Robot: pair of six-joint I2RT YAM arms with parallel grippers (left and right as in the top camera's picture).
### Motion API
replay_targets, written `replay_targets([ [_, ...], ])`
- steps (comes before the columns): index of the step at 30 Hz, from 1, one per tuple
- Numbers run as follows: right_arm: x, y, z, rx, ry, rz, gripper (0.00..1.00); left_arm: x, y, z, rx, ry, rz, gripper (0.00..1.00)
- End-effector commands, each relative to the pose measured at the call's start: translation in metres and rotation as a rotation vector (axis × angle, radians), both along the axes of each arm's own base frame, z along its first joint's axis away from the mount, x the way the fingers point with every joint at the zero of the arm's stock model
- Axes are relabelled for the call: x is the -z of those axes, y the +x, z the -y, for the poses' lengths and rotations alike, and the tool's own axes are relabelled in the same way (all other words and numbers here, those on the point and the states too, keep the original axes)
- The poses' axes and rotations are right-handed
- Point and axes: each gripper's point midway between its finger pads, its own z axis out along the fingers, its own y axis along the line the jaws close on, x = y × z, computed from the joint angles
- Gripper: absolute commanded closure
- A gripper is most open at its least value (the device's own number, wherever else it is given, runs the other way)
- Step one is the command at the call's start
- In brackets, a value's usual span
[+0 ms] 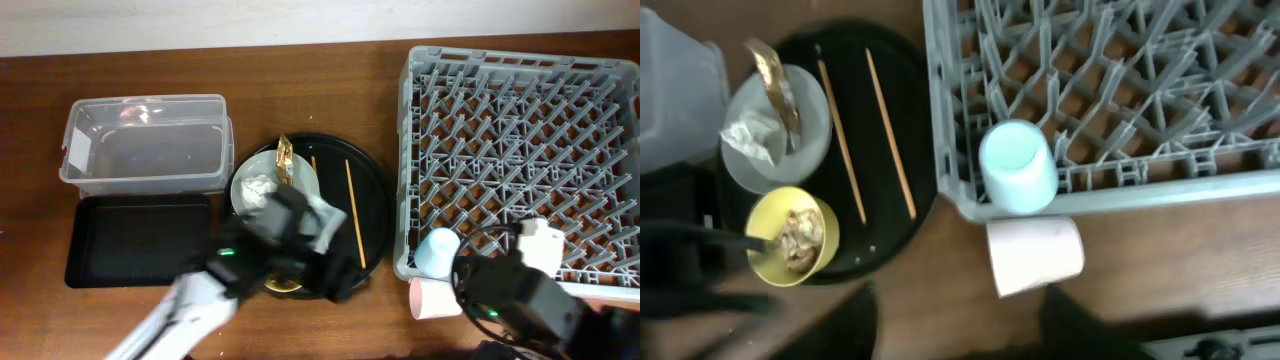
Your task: Sort waste into correct bins and load items into the dishwasher rack
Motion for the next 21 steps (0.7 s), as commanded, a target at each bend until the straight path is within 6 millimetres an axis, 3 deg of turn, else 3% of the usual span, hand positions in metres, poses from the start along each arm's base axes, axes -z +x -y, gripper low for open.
replay_targets([
  [1,-0.027,0.003,0.012,0.025,0.029,0.077,0.34,0.034,-0.043,0.052,0.142,0.009,-0.185,0.16],
  [5,-0.047,0.003,0.013,0.020,0.076,0.124,0.34,0.061,-0.067,0.096,0.277,-0.055,-0.263,0.17],
  [9,-0.049,0.002,0.012,0.016,0.085,0.123,0.34,0.087,-0.050,0.125,0.203,-0.090,-0.327,0.17],
  [13,-0.049,0.002,0.012,0.016,0.085,0.123,0.33,0.097,-0.037,0.139,0.144,-0.111,-0.320,0.30],
  [16,-0.049,0.002,0.012,0.017,0.084,0.124,0.33,0.107,-0.044,0.145,0.139,-0.101,-0.351,0.41],
  [20,-0.049,0.002,0.012,0.016,0.085,0.123,0.33,0.112,-0.034,0.146,0.087,-0.083,-0.315,0.48],
  [21,-0.049,0.002,0.012,0.017,0.085,0.123,0.33,0.115,-0.032,0.147,0.073,-0.071,-0.294,0.57],
])
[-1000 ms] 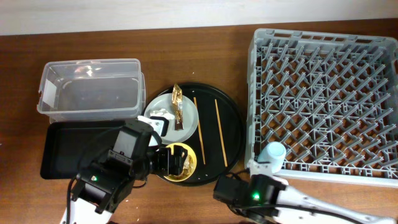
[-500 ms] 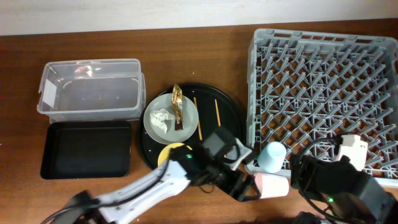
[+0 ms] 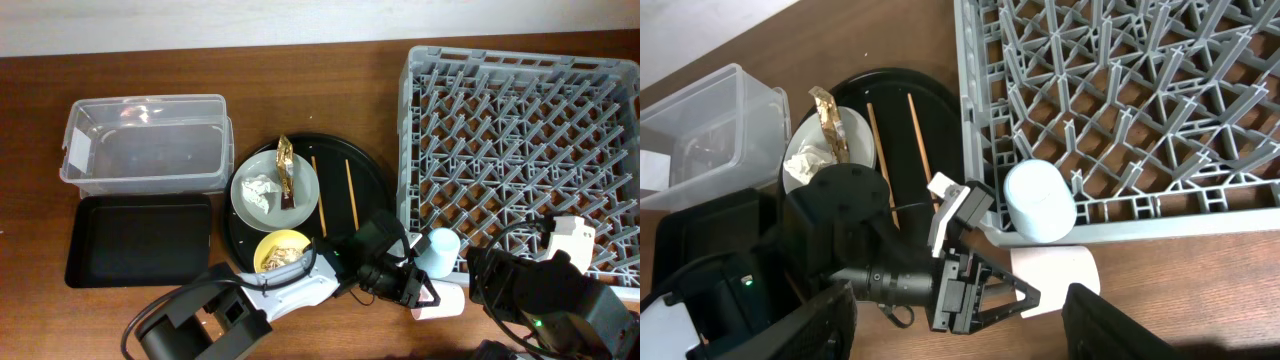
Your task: Sort waste into correct bins and load items into the dishwasher rack
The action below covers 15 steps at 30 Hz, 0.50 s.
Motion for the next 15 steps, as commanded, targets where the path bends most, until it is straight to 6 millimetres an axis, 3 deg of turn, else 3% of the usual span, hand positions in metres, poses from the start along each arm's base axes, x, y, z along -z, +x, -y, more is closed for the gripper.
replay_targets([
  [1,-0.005,0.001,0.003,0.012,0.005,0.018,0.33,0.011,0.006,0.003,-0.051,0.047,0.047,0.59],
  [3,-0.005,0.001,0.003,0.012,0.005,0.017,0.33,0.007,0.008,0.010,-0.057,0.022,0.083,0.62],
  [6,-0.005,0.001,0.003,0.012,0.006,0.018,0.33,0.007,0.008,0.012,-0.058,0.021,0.093,0.75],
  [7,-0.005,0.001,0.003,0.012,0.006,0.018,0.33,0.007,0.008,0.011,-0.062,0.023,0.097,0.92],
  [8,-0.005,0.001,0.003,0.012,0.006,0.017,0.33,0.008,0.008,0.011,-0.061,0.024,0.096,1.00],
  [11,-0.005,0.001,0.003,0.012,0.005,0.018,0.33,0.000,0.000,0.012,-0.019,-0.010,0.061,1.00],
  [13,-0.005,0.001,0.003,0.012,0.004,0.017,0.33,-0.018,0.004,0.005,0.029,-0.068,0.081,1.00],
  [15,-0.005,0.001,0.004,0.014,0.002,0.019,0.33,-0.047,0.013,-0.021,0.036,-0.068,0.137,1.00],
])
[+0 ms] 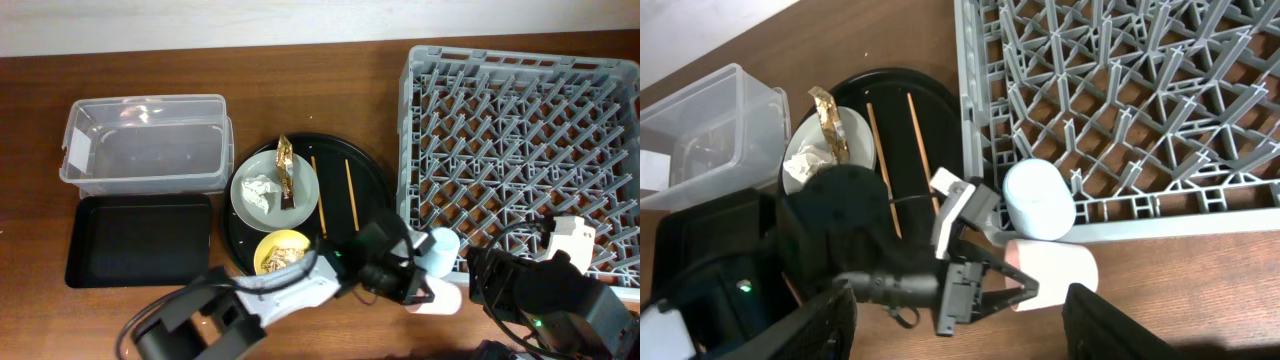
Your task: Sort waste into correct bins and load items into the dishwasher rack
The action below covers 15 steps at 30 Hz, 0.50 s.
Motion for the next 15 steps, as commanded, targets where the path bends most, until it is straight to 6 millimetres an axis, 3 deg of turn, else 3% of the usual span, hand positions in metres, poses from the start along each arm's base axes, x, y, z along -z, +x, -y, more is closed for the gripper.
replay_targets([
  [1,-0.006,0.002,0.004,0.016,0.000,0.023,0.33,-0.058,0.013,-0.036,0.026,-0.067,0.129,1.00],
  [6,-0.006,0.002,0.002,-0.037,-0.037,0.035,0.33,-0.190,0.037,-0.106,-0.097,-0.323,0.314,1.00],
  [7,-0.007,0.002,-0.002,-0.082,-0.052,0.042,0.33,-0.204,0.040,-0.117,-0.113,-0.361,0.336,1.00],
  [8,-0.010,0.003,-0.018,-0.255,-0.107,0.076,0.33,-0.234,0.044,-0.145,-0.132,-0.448,0.370,1.00],
  [10,-0.020,0.002,-0.061,-0.531,-0.083,0.145,0.29,-0.267,0.039,-0.180,-0.070,-0.592,0.366,1.00],
  [11,-0.032,0.003,-0.087,-0.656,-0.045,0.207,0.28,-0.273,0.039,-0.192,-0.051,-0.628,0.359,1.00],
  [13,-0.044,0.013,-0.113,-0.734,-0.019,0.267,0.20,-0.275,0.046,-0.207,-0.054,-0.653,0.346,1.00],
  [15,-0.042,0.029,-0.142,-0.817,-0.036,0.287,0.12,-0.274,0.050,-0.214,-0.046,-0.668,0.316,1.00],
])
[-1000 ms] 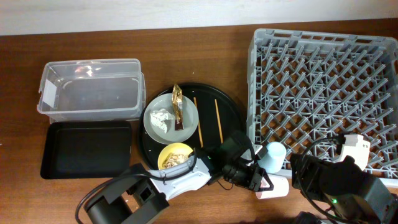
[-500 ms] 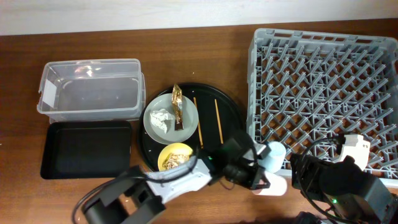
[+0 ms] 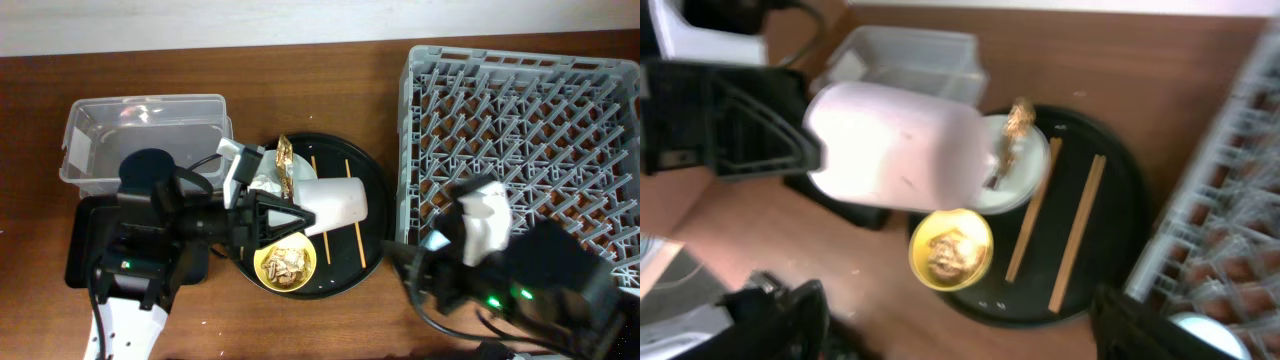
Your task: Sort waste into correct bins and load items into the dishwasher rack
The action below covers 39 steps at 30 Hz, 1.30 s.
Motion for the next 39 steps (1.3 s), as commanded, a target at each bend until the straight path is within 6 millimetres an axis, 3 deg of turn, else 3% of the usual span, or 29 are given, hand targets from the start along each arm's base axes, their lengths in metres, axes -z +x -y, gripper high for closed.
replay_targets([
  [1,0.010,0.009,-0.039,-0.186,-0.058,0.014,0.11,-0.003,-0.013,-0.009,0.130,-0.049,-0.048,1.00],
  [4,0.009,0.033,-0.038,-0.137,-0.002,-0.042,0.08,-0.009,-0.002,-0.016,0.090,-0.051,-0.022,1.00],
  [7,-0.012,0.026,-0.045,-0.415,0.129,0.006,0.06,-0.016,0.008,-0.024,0.049,-0.052,0.007,1.00],
  [8,-0.022,0.025,-0.040,-0.492,0.192,0.035,0.07,-0.017,0.011,-0.027,0.037,-0.052,0.009,1.00],
  [10,-0.029,0.057,-0.004,-0.401,0.322,-0.007,0.03,-0.012,0.018,-0.028,0.026,-0.051,-0.012,1.00],
  [12,-0.038,0.060,0.002,-0.490,0.499,-0.079,0.04,-0.008,0.022,-0.028,0.026,-0.050,-0.045,1.00],
  [14,0.001,0.081,-0.012,-0.476,0.492,-0.261,0.04,-0.006,0.025,-0.028,0.025,-0.049,-0.064,1.00],
  [20,0.033,0.084,-0.051,-0.603,0.461,-0.357,0.06,-0.006,0.030,-0.028,-0.001,-0.047,-0.048,1.00],
  [23,0.031,0.074,-0.071,-0.689,0.449,-0.330,0.06,-0.006,0.030,-0.028,-0.001,-0.046,-0.051,1.00],
  [25,0.029,0.068,-0.081,-0.735,0.441,-0.307,0.13,-0.005,0.031,-0.028,-0.001,-0.046,-0.054,1.00],
  [31,0.029,0.066,-0.084,-0.750,0.443,-0.307,0.37,-0.005,0.032,-0.028,-0.009,-0.045,-0.054,1.00],
  [32,0.027,0.065,-0.085,-0.758,0.452,-0.304,0.32,-0.005,0.032,-0.028,-0.008,-0.045,-0.054,1.00],
  [33,0.023,0.063,-0.085,-0.781,0.464,-0.285,0.20,-0.005,0.032,-0.028,-0.007,-0.045,-0.054,1.00],
  [35,0.016,0.058,-0.091,-0.837,0.483,-0.241,0.18,-0.005,0.032,-0.028,-0.008,-0.045,-0.054,1.00],
  [36,0.016,0.056,-0.094,-0.848,0.481,-0.238,0.21,-0.005,0.032,-0.028,-0.008,-0.045,-0.054,1.00],
  [38,0.015,0.053,-0.099,-0.869,0.475,-0.226,0.38,-0.005,0.032,-0.028,-0.007,-0.045,-0.054,1.00],
  [39,0.014,0.053,-0.100,-0.874,0.474,-0.215,0.40,-0.005,0.032,-0.028,-0.007,-0.045,-0.054,1.00],
])
